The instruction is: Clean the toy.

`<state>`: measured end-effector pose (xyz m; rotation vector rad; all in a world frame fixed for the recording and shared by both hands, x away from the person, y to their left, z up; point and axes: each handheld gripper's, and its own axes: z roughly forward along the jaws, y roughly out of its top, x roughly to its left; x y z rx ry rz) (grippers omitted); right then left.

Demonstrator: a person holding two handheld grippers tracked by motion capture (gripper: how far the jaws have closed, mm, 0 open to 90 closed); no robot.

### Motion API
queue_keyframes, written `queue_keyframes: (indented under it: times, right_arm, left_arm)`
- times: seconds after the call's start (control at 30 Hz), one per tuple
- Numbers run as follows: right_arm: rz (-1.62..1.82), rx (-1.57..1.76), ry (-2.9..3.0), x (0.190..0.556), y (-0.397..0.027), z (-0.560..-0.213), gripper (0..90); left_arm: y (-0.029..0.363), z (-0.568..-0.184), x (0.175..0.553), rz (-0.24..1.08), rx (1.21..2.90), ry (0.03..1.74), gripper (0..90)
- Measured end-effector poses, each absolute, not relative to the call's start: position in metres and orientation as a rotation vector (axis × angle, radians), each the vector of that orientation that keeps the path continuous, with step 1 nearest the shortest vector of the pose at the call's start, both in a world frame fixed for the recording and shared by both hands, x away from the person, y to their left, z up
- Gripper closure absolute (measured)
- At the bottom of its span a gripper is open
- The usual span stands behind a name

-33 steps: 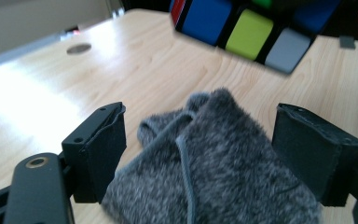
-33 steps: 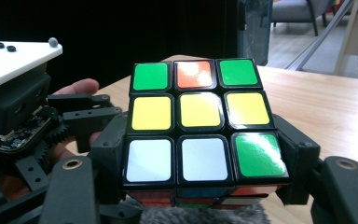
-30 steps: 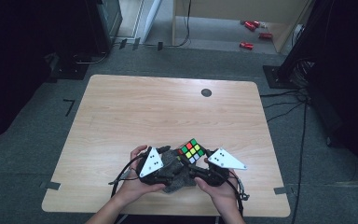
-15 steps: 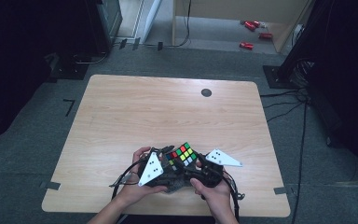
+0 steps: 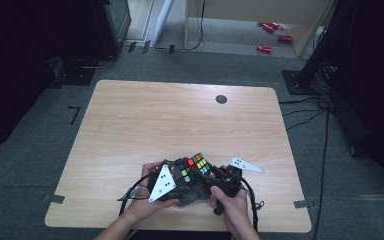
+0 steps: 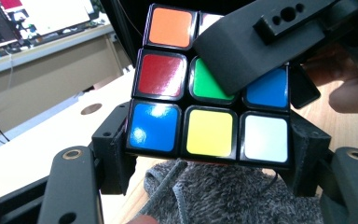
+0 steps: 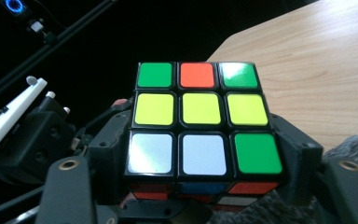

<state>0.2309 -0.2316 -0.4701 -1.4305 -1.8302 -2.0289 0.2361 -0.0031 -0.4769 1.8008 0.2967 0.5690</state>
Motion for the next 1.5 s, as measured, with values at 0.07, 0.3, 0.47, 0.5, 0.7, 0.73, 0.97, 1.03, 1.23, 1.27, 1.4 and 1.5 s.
queue_keyframes:
  times: [0.07, 0.3, 0.47, 0.5, 0.7, 0.73, 0.97, 1.03, 1.23, 1.27, 1.4, 1.5]
  right_arm:
    - [-2.044, -1.424, -1.858, 0.231, -0.234, -0.469, 30.1]
    - [-2.122, -1.386, -1.967, 0.229, -0.239, -0.465, 25.1]
    - [-2.153, -1.417, -2.087, 0.228, -0.248, -0.463, 25.3]
    - [-2.152, -1.420, -2.116, 0.229, -0.250, -0.464, 25.4]
    - [-2.000, -1.380, -2.506, 0.226, -0.236, -0.477, 21.3]
    - [-1.960, -1.371, -2.563, 0.225, -0.231, -0.479, 20.0]
    - [-1.666, -1.279, -2.825, 0.229, -0.200, -0.500, 7.5]
    - [-1.602, -1.281, -2.854, 0.232, -0.195, -0.507, 6.5]
    - [-1.421, -1.322, -2.908, 0.237, -0.187, -0.518, 11.8]
    - [-1.397, -1.330, -2.929, 0.237, -0.186, -0.519, 13.8]
    - [-1.383, -1.335, -2.947, 0.236, -0.187, -0.521, 26.3]
    - [-1.418, -1.383, -2.935, 0.236, -0.195, -0.521, 55.3]
  left_arm:
    - [-0.001, -0.476, 0.237, 0.571, 1.812, 0.296, 33.7]
    - [0.010, -0.473, 0.244, 0.553, 1.828, 0.340, 34.1]
    - [0.028, -0.470, 0.256, 0.542, 1.820, 0.426, 34.3]
    - [0.033, -0.469, 0.258, 0.535, 1.819, 0.442, 34.3]
    - [0.051, -0.466, 0.268, 0.493, 1.812, 0.521, 34.4]
    - [0.053, -0.465, 0.269, 0.493, 1.813, 0.531, 34.4]
    - [0.055, -0.467, 0.273, 0.460, 1.836, 0.585, 34.4]
    - [0.056, -0.465, 0.273, 0.433, 1.829, 0.600, 34.4]
    - [0.056, -0.464, 0.274, 0.417, 1.827, 0.614, 34.5]
    - [0.056, -0.464, 0.274, 0.417, 1.827, 0.613, 34.5]
    - [0.056, -0.463, 0.273, 0.402, 1.823, 0.612, 34.5]
    - [0.054, -0.463, 0.273, 0.392, 1.826, 0.611, 34.5]
